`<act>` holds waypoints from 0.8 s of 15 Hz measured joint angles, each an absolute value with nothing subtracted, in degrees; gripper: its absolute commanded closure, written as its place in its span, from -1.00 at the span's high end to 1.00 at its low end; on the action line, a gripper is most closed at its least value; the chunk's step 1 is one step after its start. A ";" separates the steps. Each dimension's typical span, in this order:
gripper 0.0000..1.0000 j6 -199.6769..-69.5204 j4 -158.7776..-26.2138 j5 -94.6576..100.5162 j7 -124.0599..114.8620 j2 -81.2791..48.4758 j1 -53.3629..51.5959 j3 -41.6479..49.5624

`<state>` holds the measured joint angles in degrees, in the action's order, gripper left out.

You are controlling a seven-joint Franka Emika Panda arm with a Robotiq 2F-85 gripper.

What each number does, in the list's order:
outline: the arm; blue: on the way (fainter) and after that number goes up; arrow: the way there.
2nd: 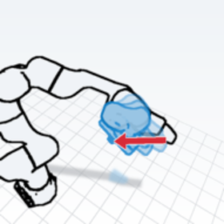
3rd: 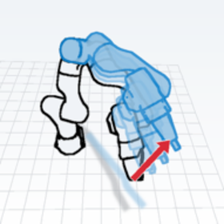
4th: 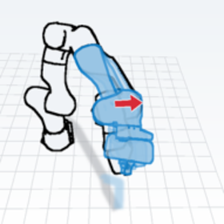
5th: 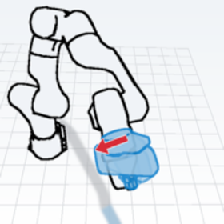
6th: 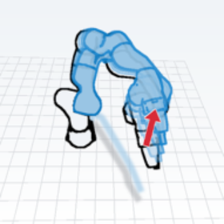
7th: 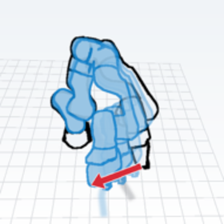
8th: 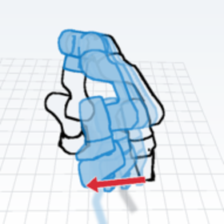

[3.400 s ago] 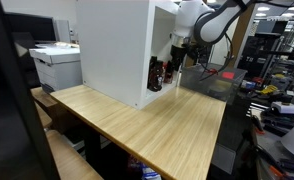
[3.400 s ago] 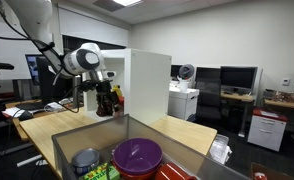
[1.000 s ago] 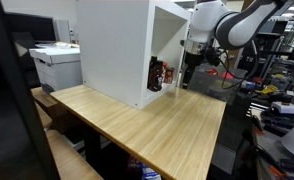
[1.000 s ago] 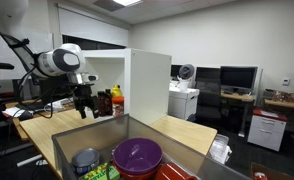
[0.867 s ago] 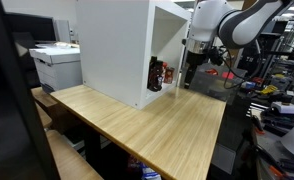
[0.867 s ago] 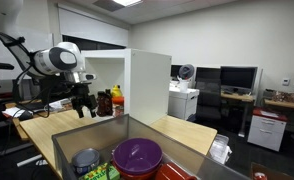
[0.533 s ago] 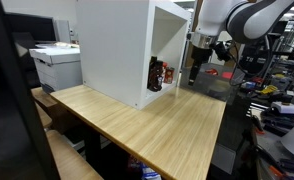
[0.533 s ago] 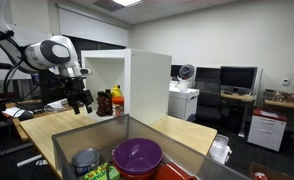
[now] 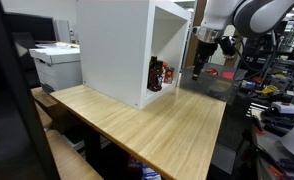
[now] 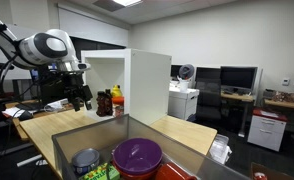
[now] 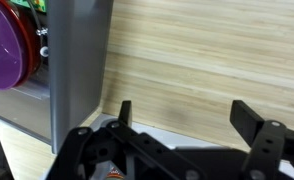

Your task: Put the canned food in the white shelf

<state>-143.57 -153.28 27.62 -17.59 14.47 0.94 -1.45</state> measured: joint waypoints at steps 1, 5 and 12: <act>1.00 -143.49 -153.60 27.59 -17.60 15.03 1.07 -1.70; 1.00 -143.40 -154.98 27.42 -17.66 17.82 1.29 -3.08; 1.00 -143.38 -155.86 27.35 -19.87 22.46 2.56 -5.07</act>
<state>-143.38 -155.86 27.35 -19.87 22.46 2.56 -5.07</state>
